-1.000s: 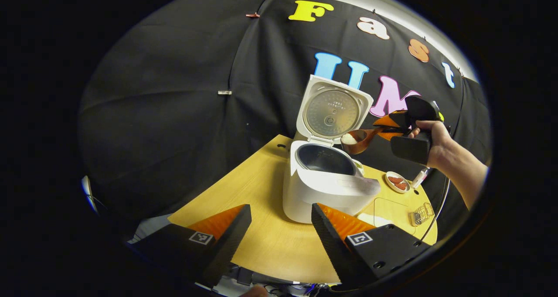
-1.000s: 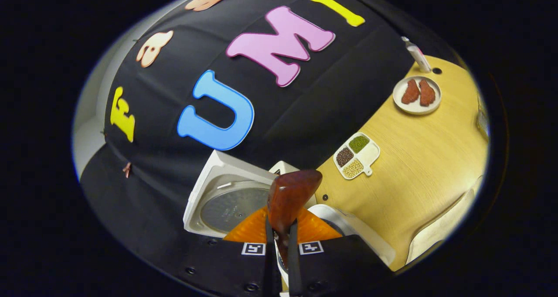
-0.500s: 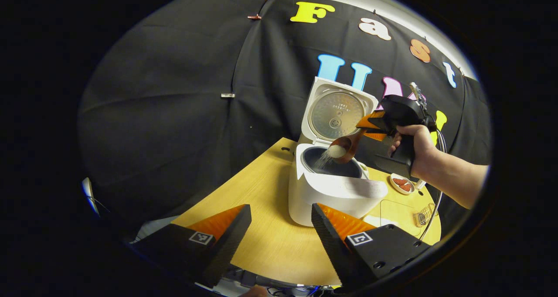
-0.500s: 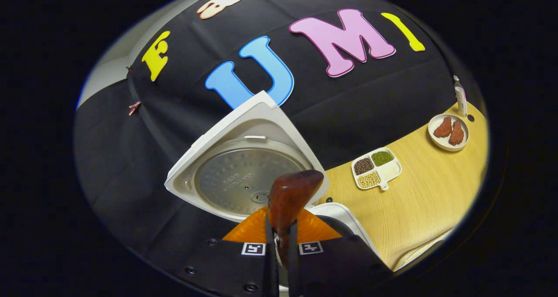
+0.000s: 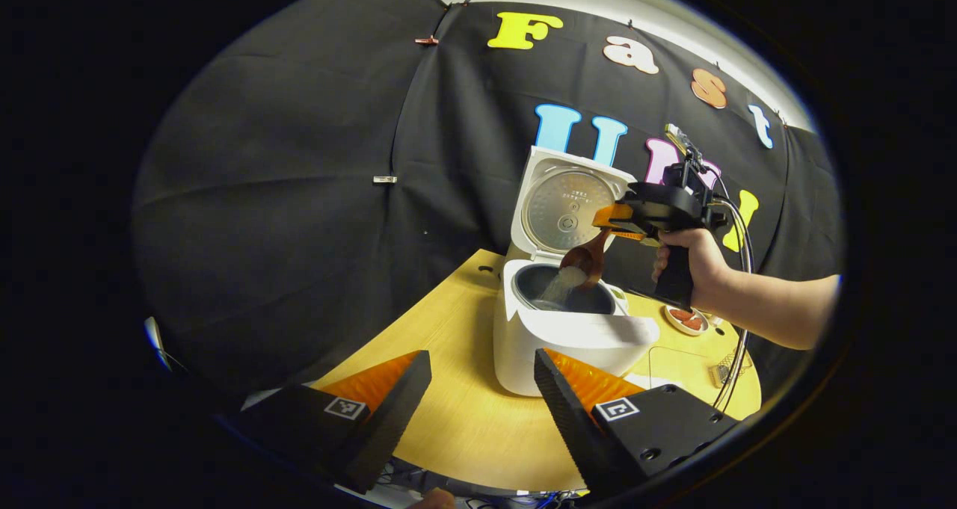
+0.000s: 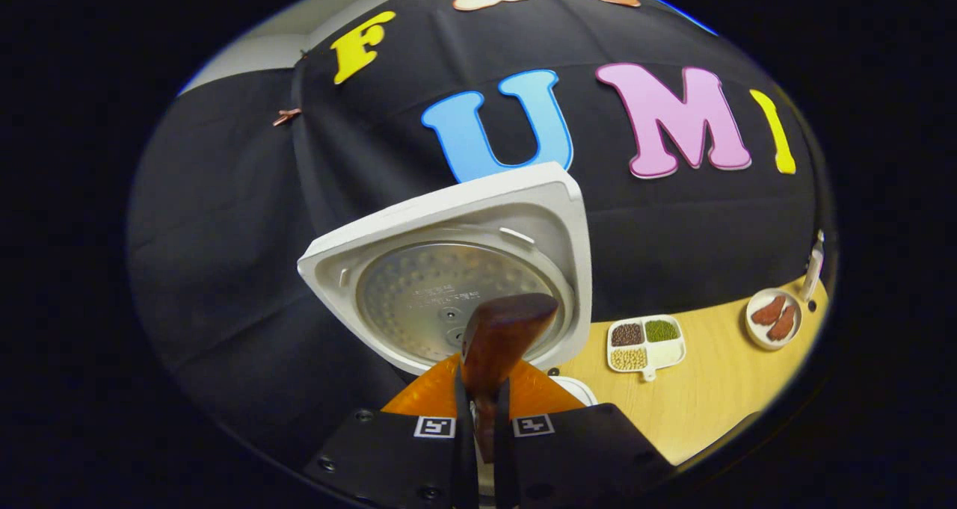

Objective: Close the left gripper, press the button to open the rice cooker; take a wooden spoon from the chopstick holder with the right hand, scoop a spoonful of rice and pour it into the rice cooker, then put the wooden spoon back into the chopstick holder.

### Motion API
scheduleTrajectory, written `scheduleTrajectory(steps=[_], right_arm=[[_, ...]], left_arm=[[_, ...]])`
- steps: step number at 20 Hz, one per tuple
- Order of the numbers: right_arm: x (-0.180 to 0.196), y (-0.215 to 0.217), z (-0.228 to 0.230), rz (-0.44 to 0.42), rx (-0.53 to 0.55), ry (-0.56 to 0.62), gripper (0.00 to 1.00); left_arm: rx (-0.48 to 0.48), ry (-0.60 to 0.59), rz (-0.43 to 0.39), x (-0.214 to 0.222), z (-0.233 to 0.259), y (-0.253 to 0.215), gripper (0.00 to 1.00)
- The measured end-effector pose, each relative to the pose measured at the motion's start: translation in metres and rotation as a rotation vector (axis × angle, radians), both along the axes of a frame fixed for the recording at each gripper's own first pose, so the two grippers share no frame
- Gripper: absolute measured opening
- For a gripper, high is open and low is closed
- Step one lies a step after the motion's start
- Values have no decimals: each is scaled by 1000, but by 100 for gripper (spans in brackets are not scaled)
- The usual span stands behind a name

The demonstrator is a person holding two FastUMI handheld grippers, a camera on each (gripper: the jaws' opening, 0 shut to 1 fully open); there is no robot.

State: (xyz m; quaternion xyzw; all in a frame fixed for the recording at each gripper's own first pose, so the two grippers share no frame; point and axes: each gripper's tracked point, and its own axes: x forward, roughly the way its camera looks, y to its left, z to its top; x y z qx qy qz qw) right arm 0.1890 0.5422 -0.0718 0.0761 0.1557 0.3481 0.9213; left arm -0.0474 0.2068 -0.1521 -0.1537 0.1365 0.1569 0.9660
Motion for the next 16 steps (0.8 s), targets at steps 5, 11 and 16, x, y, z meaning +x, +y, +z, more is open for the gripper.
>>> scheduleTrajectory(steps=[5,11,16], right_arm=[[-25,15,-4,142,-145,-192,13],[-41,27,-12,237,-272,-359,13],[-53,30,-17,283,-313,-399,13]], left_arm=[[-19,-4,22,3,-2,6,95],[-19,-12,36,0,1,10,95],[-25,-11,37,-5,1,6,95]])
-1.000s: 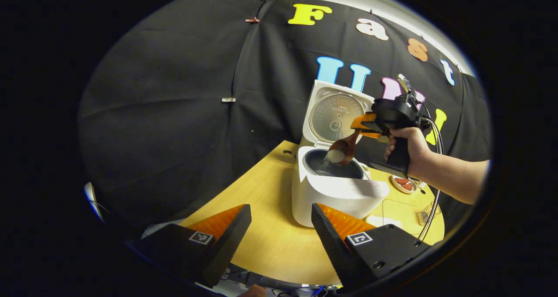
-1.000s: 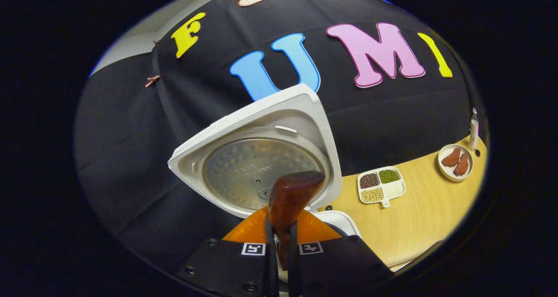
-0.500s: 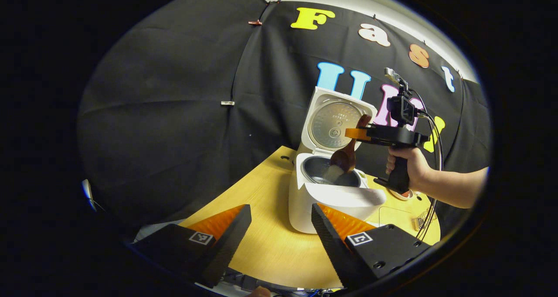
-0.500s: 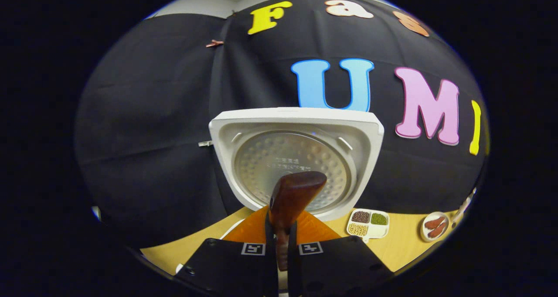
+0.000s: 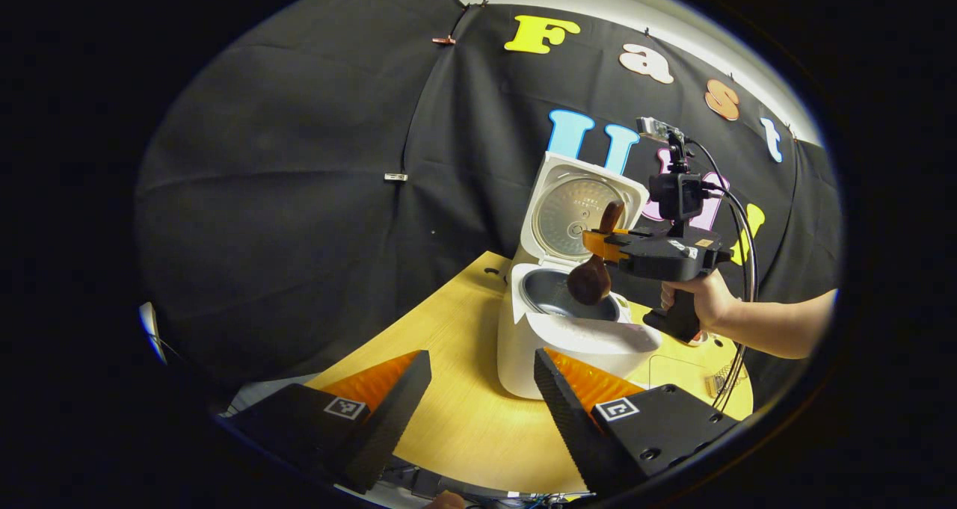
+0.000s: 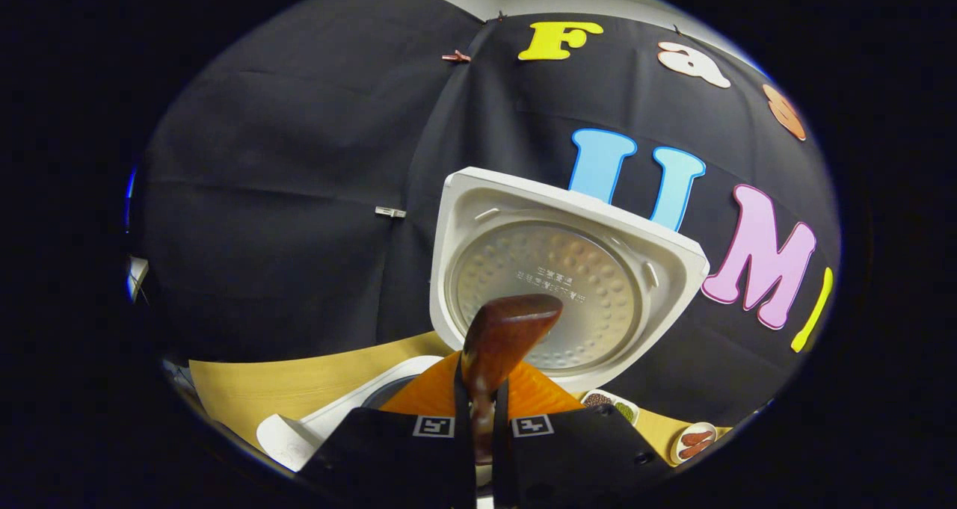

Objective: Close the left gripper, press the button to open the rice cooker; take a wooden spoon from the chopstick holder with the right hand, scoop a spoonful of rice and pour it into the rice cooker, then put the wooden spoon back into the chopstick holder.

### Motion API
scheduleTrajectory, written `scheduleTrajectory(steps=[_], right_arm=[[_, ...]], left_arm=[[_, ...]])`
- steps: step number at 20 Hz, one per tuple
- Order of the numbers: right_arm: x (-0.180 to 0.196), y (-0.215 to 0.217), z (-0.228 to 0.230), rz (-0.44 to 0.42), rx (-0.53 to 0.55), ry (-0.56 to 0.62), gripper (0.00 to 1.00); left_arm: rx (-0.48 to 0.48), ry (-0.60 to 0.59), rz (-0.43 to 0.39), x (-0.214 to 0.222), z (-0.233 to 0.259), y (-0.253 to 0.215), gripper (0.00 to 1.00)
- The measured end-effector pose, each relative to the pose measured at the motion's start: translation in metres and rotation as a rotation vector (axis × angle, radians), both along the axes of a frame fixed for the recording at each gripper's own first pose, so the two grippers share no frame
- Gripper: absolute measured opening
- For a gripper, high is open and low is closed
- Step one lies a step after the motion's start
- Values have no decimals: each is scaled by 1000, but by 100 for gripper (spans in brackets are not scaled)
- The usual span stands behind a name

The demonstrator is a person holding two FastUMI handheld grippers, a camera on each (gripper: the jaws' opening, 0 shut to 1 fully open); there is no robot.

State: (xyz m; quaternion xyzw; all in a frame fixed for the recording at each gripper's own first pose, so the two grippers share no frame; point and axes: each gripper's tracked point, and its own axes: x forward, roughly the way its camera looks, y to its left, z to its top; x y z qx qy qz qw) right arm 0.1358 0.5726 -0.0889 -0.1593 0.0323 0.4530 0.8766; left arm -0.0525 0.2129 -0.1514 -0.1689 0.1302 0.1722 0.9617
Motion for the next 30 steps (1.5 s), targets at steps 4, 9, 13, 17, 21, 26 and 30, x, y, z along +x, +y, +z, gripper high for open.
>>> scheduleTrajectory(steps=[4,9,13,17,21,26,30], right_arm=[[2,-11,19,-23,65,34,13],[20,-55,54,-125,207,150,13],[38,-115,82,-218,313,201,13],[62,-194,98,-339,438,304,13],[94,-294,90,-497,489,369,13],[115,-423,88,-666,551,393,13],[132,-496,67,-772,542,403,13]], left_arm=[[12,-5,-3,-2,4,-5,95],[-24,-14,-19,1,4,-19,95],[-40,-35,-46,9,13,-39,95],[-44,-42,-102,21,17,-70,95],[-14,-36,-160,37,26,-107,95],[19,-28,-249,62,40,-165,95],[53,-54,-319,83,60,-208,95]])
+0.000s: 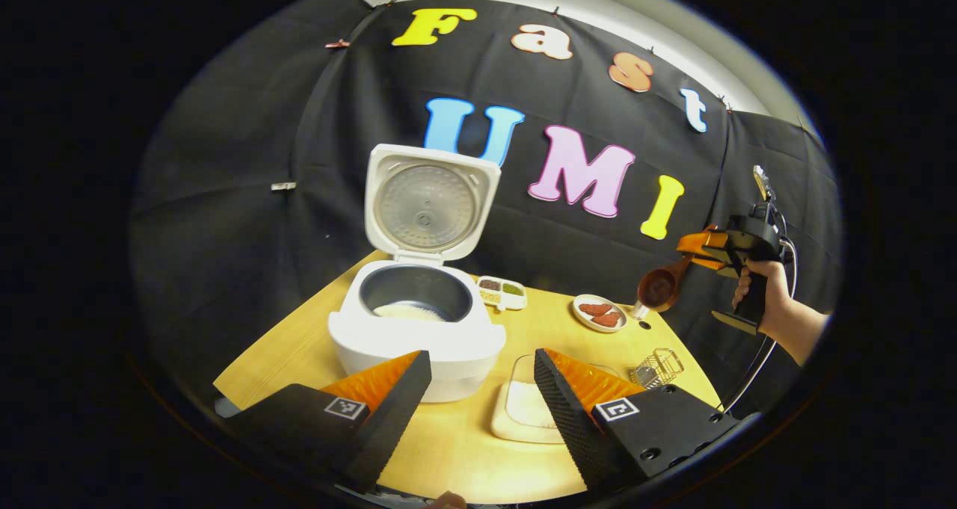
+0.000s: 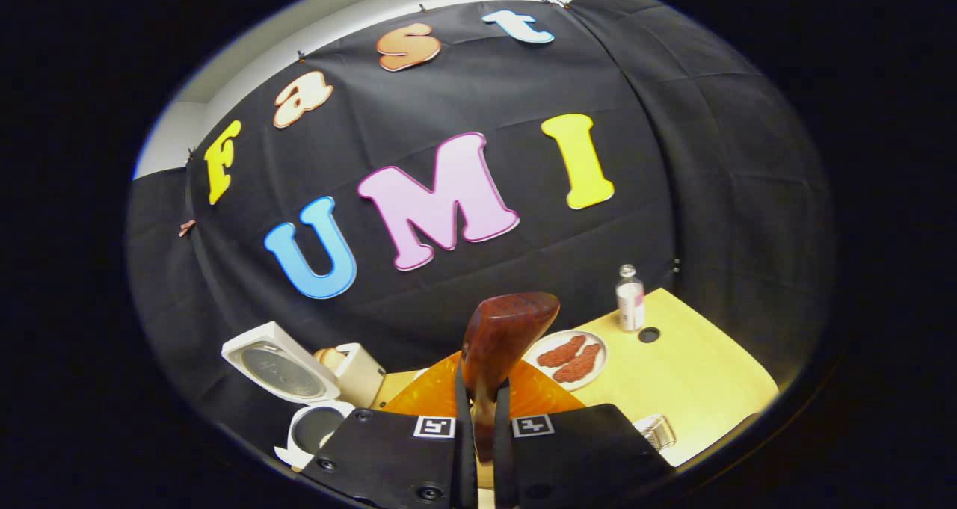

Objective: Close the left gripper, press the button to open the rice cooker; take a wooden spoon from the chopstick holder with the right hand, scoop a spoonful of rice and pour it into the rice cooker, then put the wooden spoon back into the chopstick holder.

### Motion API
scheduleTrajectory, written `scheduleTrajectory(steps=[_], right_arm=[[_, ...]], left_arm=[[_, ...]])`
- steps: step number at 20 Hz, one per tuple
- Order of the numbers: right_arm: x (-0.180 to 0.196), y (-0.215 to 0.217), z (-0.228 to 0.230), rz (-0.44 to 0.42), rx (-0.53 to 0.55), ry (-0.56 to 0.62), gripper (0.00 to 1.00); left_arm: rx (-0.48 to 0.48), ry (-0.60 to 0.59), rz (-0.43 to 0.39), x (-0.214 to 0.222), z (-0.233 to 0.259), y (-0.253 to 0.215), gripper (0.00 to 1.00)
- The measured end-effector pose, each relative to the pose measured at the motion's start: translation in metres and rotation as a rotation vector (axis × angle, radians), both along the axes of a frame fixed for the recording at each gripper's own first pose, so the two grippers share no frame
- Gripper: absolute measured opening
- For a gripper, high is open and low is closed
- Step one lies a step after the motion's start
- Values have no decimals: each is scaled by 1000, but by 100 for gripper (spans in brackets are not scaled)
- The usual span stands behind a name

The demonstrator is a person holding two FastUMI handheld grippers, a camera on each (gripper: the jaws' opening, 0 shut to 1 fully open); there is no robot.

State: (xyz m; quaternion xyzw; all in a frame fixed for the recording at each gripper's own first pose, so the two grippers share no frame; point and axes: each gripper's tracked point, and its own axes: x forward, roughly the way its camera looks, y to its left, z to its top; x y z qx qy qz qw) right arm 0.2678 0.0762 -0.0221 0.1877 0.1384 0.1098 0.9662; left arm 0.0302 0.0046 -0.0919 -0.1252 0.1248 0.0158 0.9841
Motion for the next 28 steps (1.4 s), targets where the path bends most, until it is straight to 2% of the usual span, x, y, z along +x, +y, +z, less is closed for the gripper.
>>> scheduleTrajectory(steps=[7,12,15,19,23,27,28], right_arm=[[11,-92,-49,-86,-64,67,13],[16,-132,-103,-135,-50,159,13],[11,-142,-142,-142,-38,234,13],[8,-144,-178,-142,-25,290,13],[14,-144,-214,-169,-27,350,14],[13,-145,-218,-196,36,365,24],[10,-148,-216,-201,31,362,38]], left_arm=[[38,-1,-36,28,10,-43,95],[61,33,8,40,13,-47,95],[98,39,47,44,23,-47,95],[99,24,94,52,44,-45,95],[120,-3,141,62,66,-26,95],[168,-38,205,66,88,9,95],[164,-43,217,69,93,18,95]])
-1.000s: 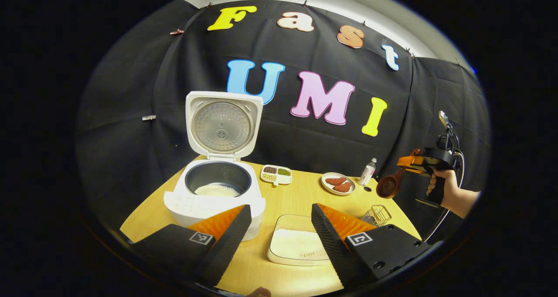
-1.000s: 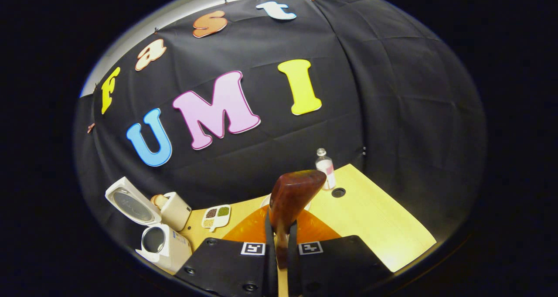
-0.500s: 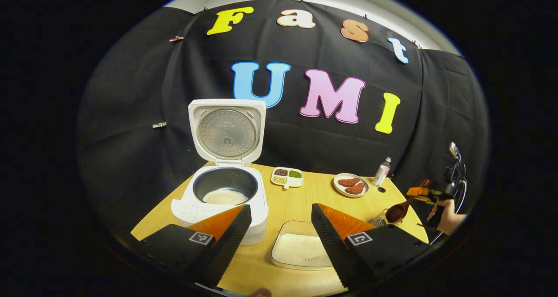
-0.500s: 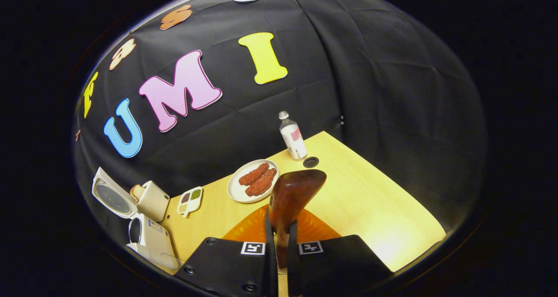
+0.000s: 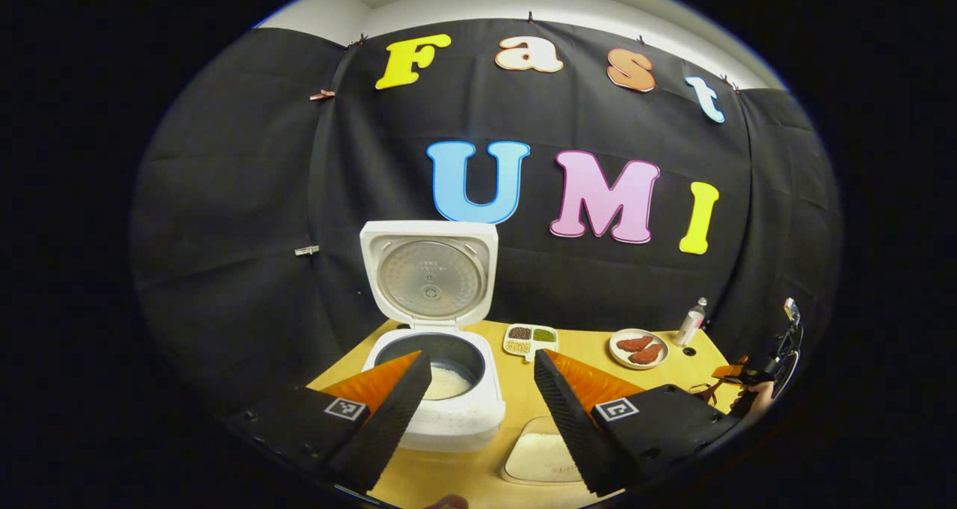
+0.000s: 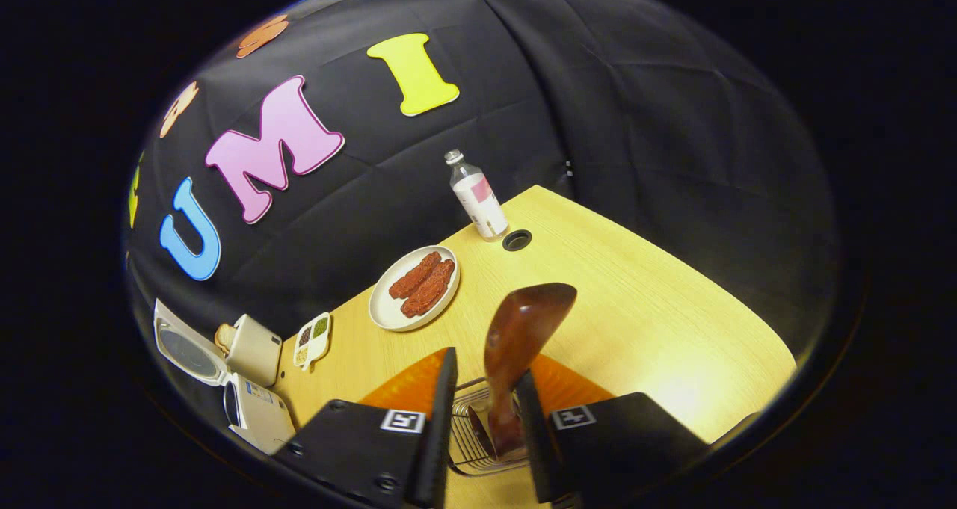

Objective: Close the left gripper, press the button to open the rice cooker; take a wooden spoon from the chopstick holder with the right hand, scoop a spoonful of rice and pour it into the rice cooker, then put the wooden spoon back into the chopstick holder.

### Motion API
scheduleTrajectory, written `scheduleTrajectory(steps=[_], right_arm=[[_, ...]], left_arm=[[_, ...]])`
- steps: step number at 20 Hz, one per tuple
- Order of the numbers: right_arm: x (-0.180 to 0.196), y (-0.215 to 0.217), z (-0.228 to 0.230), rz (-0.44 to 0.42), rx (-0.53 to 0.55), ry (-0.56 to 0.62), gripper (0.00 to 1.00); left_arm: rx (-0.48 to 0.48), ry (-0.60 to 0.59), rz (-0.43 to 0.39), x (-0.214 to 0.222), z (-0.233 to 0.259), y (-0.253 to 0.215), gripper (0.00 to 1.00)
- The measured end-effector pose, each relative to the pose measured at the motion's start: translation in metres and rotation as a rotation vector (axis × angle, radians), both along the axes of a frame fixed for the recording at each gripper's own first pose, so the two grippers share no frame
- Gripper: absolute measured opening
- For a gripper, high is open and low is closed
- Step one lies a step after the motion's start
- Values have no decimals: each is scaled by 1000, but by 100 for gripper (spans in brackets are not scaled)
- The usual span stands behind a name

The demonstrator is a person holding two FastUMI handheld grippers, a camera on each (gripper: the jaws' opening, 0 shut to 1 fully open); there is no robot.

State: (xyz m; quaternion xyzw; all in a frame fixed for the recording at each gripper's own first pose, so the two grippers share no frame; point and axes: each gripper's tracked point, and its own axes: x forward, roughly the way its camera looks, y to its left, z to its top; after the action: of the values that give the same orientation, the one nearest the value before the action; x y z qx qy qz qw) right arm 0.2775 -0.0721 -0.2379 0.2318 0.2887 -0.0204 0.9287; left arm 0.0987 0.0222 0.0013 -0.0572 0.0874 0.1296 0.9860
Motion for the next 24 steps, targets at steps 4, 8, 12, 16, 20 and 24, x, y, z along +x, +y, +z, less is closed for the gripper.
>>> scheduleTrajectory(steps=[4,8,12,16,20,24], right_arm=[[-15,-20,12,-13,-78,-21,99],[-48,-46,22,-25,-181,-37,99],[-92,-74,20,-54,-254,-4,99],[-134,-88,15,-80,-265,46,99],[-163,-98,8,-102,-297,86,98],[-182,-89,5,-99,-295,108,99]], left_arm=[[-16,-47,38,21,29,35,95],[93,-107,35,62,78,66,95],[170,-195,30,112,129,97,94],[136,-224,30,168,151,131,94],[111,-209,39,228,154,174,94],[99,-103,45,274,120,209,95]])
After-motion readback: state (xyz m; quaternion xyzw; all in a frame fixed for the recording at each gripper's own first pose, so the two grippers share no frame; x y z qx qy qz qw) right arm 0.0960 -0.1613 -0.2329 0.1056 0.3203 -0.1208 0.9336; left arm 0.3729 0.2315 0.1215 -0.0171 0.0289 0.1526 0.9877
